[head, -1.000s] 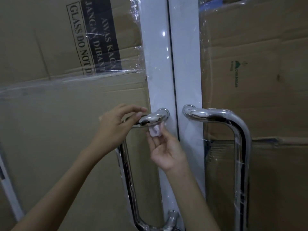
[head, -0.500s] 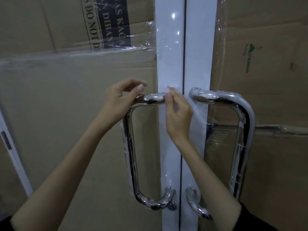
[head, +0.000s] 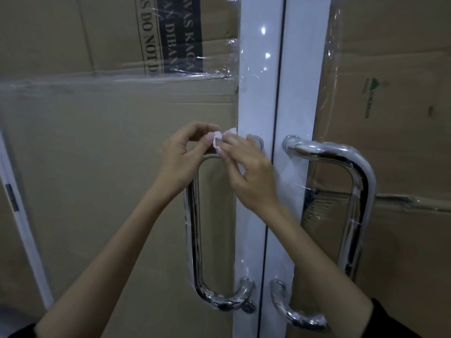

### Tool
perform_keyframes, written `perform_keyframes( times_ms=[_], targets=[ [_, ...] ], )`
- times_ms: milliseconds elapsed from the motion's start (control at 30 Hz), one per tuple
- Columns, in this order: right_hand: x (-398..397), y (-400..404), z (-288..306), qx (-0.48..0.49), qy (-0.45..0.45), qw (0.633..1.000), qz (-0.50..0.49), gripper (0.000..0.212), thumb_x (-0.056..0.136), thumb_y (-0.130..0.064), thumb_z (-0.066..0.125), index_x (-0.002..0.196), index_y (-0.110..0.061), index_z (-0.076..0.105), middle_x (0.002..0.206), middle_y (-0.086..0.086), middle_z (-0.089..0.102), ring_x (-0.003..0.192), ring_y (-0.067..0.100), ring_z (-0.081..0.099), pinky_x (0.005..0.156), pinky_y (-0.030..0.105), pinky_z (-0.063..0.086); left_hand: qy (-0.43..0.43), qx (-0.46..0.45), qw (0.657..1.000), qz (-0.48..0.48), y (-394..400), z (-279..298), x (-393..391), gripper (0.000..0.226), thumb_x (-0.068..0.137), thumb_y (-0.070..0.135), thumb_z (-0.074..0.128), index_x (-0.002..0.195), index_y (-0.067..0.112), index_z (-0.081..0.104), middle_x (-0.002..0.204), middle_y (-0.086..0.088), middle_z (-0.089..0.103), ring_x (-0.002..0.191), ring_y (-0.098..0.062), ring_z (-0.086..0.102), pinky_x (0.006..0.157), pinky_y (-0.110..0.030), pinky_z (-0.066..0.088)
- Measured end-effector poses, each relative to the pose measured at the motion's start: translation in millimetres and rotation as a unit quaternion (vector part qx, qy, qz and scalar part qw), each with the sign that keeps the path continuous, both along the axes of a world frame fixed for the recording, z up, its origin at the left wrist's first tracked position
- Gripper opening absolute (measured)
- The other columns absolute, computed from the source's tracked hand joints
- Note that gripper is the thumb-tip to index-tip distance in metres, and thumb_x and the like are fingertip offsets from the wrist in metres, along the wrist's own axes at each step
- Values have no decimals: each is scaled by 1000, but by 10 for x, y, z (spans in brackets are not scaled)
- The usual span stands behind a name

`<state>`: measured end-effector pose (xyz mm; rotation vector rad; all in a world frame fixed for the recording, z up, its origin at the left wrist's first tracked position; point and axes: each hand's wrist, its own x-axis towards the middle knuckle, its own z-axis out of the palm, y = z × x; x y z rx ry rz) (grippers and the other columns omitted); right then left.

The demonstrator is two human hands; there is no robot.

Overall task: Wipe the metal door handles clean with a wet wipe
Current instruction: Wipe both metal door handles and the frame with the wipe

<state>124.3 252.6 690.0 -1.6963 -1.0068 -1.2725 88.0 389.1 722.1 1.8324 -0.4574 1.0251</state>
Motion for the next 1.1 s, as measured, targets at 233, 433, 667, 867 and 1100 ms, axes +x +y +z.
perform_keyframes(
  times_ms=[233, 433, 667, 867, 1100],
  targets=[
    [-9, -97, 112, -30, 53, 994, -95, 30, 98, -19, 45, 120, -13, 64, 118, 1, 67, 113, 14, 58, 116, 28, 8, -20, -47, 999, 11, 104, -63, -25, 19, 89, 23, 54, 103, 20, 66, 104, -2, 67, 103, -17, 62, 93, -30, 48],
    [121, -314, 43, 40, 106, 994, -12, 30, 97, -19, 48, 123, -13, 62, 124, 0, 64, 118, 8, 55, 117, 43, 23, -5, -59, 998, 3, 92, -92, -62, 19, 95, 16, 51, 105, 24, 65, 105, 6, 66, 104, -10, 59, 93, -24, 45],
    [5, 14, 170, -71, 10, 997, -18, 23, 94, -21, 56, 111, -17, 70, 110, -4, 70, 105, 11, 62, 115, 35, 18, -16, -103, 994, -16, -19, -43, -29, 18, 96, 13, 50, 106, 19, 64, 107, 2, 66, 99, -6, 59, 87, -21, 48],
    [142, 35, -277, 120, -45, 992, -18, 27, 84, 4, 64, 108, -8, 71, 122, 2, 64, 122, 19, 56, 111, 46, 34, -27, -109, 994, -17, 1, -98, -73, 19, 96, 12, 50, 107, 21, 63, 106, 5, 66, 100, -4, 59, 82, -12, 46],
    [183, 147, -236, 18, -204, 973, -103, 20, 90, -1, 61, 102, -11, 73, 113, 3, 70, 116, 14, 61, 113, 41, 30, -21, -109, 994, -13, 228, -125, -191, 20, 96, 8, 49, 105, 19, 63, 103, 8, 66, 98, 5, 60, 84, -9, 43]
  ],
)
